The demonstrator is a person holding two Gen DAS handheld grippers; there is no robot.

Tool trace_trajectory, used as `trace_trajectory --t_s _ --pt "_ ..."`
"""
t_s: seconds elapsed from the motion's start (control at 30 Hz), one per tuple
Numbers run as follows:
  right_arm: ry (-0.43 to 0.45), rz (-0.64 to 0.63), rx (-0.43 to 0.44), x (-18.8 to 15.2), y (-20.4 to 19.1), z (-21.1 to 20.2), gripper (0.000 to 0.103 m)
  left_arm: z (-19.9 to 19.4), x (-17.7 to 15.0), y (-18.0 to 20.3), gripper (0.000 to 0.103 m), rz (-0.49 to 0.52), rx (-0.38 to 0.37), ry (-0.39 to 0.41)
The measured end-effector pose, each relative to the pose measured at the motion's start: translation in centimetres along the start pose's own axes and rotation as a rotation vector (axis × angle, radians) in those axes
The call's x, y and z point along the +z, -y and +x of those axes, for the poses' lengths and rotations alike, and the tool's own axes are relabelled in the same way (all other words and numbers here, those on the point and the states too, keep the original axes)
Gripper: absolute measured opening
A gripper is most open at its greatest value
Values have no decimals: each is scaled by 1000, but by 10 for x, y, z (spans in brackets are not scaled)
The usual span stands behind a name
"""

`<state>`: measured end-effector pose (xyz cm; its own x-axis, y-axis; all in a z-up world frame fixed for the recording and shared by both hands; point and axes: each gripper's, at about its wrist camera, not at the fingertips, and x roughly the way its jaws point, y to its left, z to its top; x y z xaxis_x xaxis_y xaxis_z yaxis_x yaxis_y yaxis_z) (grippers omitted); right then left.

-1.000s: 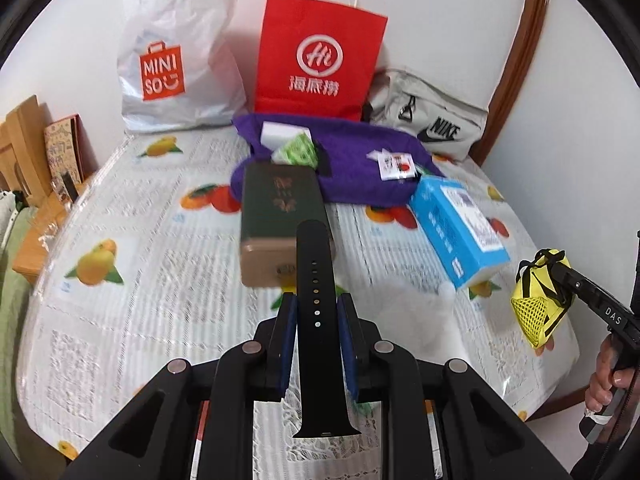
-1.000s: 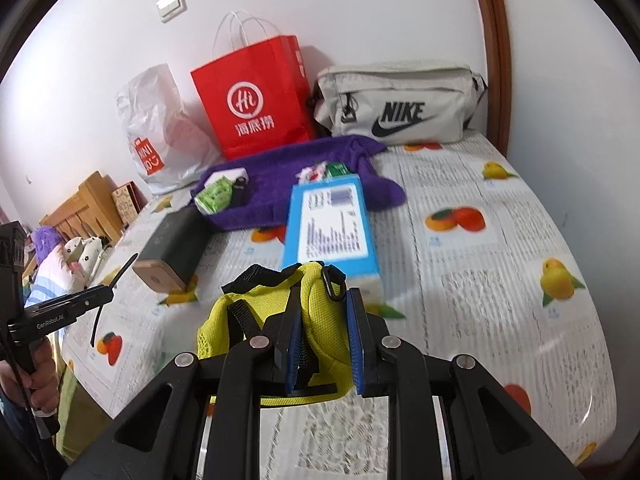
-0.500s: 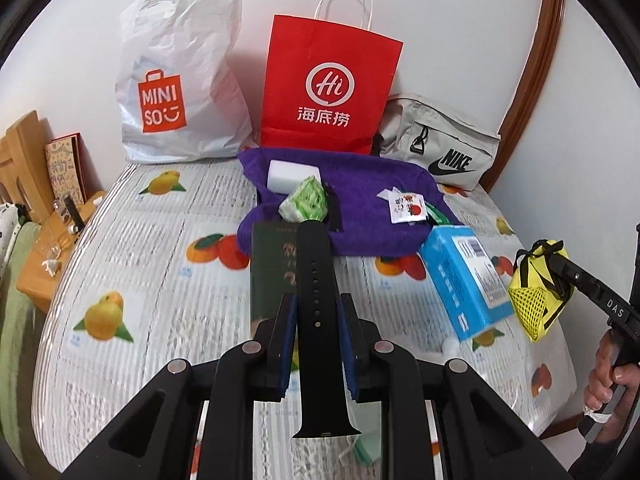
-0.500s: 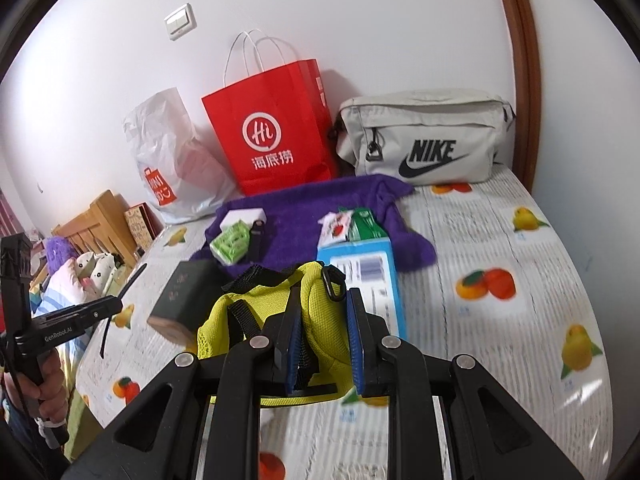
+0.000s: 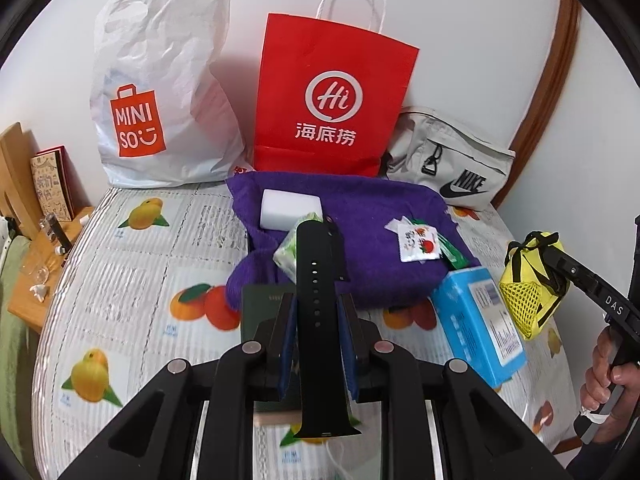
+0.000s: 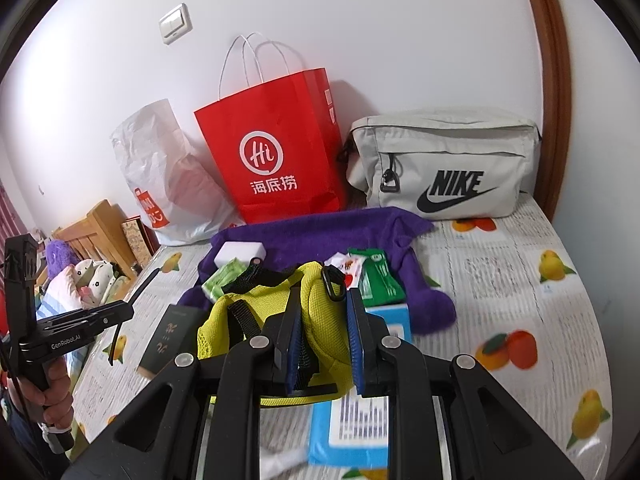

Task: Organize soft objects
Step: 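Carry the strap in the left tool and the yellow bag in the right tool over the towel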

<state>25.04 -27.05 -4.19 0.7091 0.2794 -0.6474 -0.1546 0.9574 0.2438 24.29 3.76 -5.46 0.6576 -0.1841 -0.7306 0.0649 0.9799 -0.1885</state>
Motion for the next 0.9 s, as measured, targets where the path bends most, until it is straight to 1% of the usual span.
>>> trace_trajectory --t_s 0.43,0.9 --pt "-26 -12 6 32 13 61 21 51 29 -10 20 -33 20 -34" --pt "-21 -8 -28 72 29 113 21 100 60 -8 20 -35 11 -77"
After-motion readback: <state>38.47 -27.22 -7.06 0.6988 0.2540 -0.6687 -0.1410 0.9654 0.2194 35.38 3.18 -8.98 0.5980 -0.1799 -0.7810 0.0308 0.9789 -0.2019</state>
